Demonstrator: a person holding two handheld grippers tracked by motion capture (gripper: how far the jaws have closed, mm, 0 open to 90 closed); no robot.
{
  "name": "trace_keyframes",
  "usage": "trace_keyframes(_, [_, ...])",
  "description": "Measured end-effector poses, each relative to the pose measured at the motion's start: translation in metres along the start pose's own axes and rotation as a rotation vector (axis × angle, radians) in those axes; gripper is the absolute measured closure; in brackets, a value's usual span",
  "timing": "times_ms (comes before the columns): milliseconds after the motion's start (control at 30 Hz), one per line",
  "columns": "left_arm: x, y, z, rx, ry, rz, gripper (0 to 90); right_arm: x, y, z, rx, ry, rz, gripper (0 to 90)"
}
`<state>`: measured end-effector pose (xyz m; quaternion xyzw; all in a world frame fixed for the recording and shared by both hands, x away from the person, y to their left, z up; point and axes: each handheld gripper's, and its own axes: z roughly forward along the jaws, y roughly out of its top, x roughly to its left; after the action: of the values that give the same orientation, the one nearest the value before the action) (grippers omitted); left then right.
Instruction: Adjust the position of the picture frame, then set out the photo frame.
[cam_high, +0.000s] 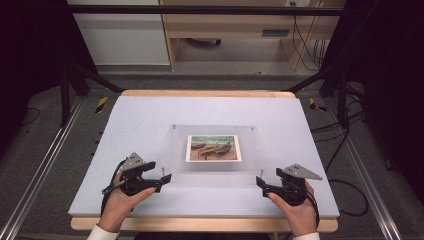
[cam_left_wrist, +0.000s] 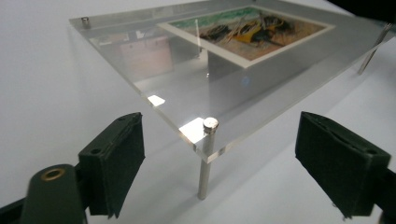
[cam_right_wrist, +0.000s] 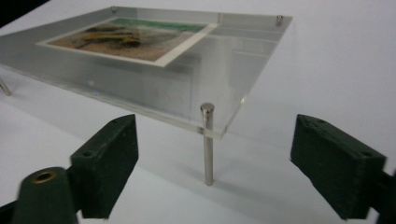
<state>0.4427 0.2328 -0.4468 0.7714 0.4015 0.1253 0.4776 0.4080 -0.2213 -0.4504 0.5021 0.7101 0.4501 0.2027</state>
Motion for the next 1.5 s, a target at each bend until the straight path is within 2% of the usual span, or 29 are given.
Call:
trace_keyframes(133, [0.001,0.003,0.001,-0.029,0.001,-0.02,12.9,-0.002,0.008,0.003,-0.021,0.012,-0.012,11.8])
trace_keyframes(300, [0.0,0.011,0.007,-0.054,0.023,-0.013,15.0,-0.002,0.021,0.01,-0.021,-0.003,-0.029,13.6])
trace_keyframes(467, [0.001,0.024,0.016,-0.053,0.031,0.002,22.6,-0.005,0.031,0.02,0.0,-0.007,-0.042,15.3])
trace_keyframes(500, [0.004,0.028,0.018,-0.048,0.043,0.002,22.7,-0.005,0.033,0.022,0.003,-0.007,-0.039,15.4])
trace_keyframes(567, [0.008,0.033,0.021,-0.045,0.065,-0.006,24.1,-0.009,0.037,0.029,0.023,-0.002,-0.031,15.8])
trace_keyframes(633, [0.012,0.034,0.022,-0.057,0.063,-0.027,23.7,-0.011,0.038,0.034,0.039,0.008,-0.023,16.6])
trace_keyframes(800, [0.016,0.028,0.024,-0.043,0.057,-0.062,22.0,-0.014,0.037,0.045,0.046,0.028,0.004,19.7])
trace_keyframes(933, [0.012,0.023,0.026,-0.032,0.049,-0.064,21.3,-0.012,0.035,0.047,0.051,0.041,0.016,20.7])
trace_keyframes(1100, [0.01,0.019,0.028,-0.023,0.042,-0.086,21.4,-0.009,0.033,0.049,0.051,0.051,0.022,21.0])
trace_keyframes(1233, [0.012,0.017,0.031,-0.015,0.025,-0.124,22.2,-0.011,0.031,0.05,0.052,0.079,0.053,21.0])
trace_keyframes(1500, [0.014,0.015,0.033,0.004,0.024,-0.145,22.3,-0.013,0.03,0.053,0.057,0.103,0.097,20.0])
